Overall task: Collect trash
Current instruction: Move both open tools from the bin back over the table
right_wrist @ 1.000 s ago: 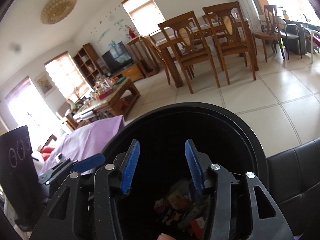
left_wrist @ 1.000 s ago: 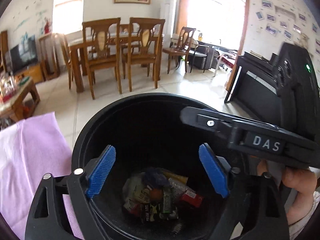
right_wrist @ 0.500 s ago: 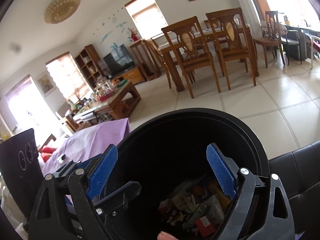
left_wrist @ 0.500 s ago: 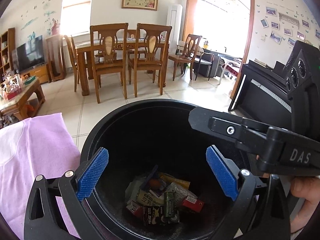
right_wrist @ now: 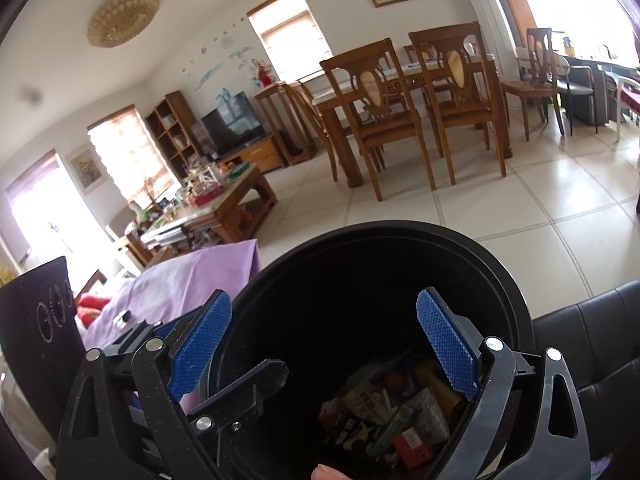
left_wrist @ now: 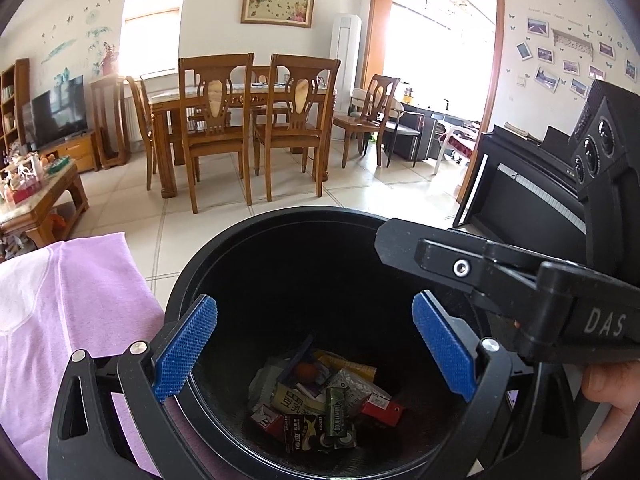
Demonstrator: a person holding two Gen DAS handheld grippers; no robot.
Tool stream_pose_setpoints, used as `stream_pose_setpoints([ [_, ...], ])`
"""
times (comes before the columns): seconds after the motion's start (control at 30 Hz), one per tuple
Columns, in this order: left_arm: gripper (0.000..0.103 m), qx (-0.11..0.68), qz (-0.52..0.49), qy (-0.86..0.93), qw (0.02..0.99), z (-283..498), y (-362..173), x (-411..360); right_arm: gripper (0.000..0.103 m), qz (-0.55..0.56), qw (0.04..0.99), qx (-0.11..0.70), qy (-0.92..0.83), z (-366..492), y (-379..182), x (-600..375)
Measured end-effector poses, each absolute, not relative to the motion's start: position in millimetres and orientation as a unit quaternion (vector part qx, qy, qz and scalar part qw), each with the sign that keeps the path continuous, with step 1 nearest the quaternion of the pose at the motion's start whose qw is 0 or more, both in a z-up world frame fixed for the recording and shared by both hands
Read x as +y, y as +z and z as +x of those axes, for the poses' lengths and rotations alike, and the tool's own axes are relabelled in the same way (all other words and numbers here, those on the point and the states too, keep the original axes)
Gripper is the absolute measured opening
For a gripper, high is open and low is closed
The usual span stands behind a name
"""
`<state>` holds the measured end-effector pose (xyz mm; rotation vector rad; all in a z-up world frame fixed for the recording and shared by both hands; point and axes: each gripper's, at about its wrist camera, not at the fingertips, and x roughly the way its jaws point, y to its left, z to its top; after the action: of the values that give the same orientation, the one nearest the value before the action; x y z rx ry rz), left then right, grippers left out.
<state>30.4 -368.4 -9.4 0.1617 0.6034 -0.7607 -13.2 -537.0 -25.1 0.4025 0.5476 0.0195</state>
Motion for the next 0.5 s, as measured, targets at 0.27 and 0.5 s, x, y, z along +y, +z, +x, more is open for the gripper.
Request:
stream_pose_setpoints([
  [0.27,0.098,0.299,0.084,-0.366,0.877,28.2,-7.2,-370.1,0.098,0.201,0.944,0.260,-0.001,-23.7,-16.3,-531.5],
  [0.5,0.098,0.294,0.089,-0.366,0.879,21.7,-1.0,-365.7,0.098,0.203,0.946,0.253,-0.009,-33.7,-2.7,-526.7],
])
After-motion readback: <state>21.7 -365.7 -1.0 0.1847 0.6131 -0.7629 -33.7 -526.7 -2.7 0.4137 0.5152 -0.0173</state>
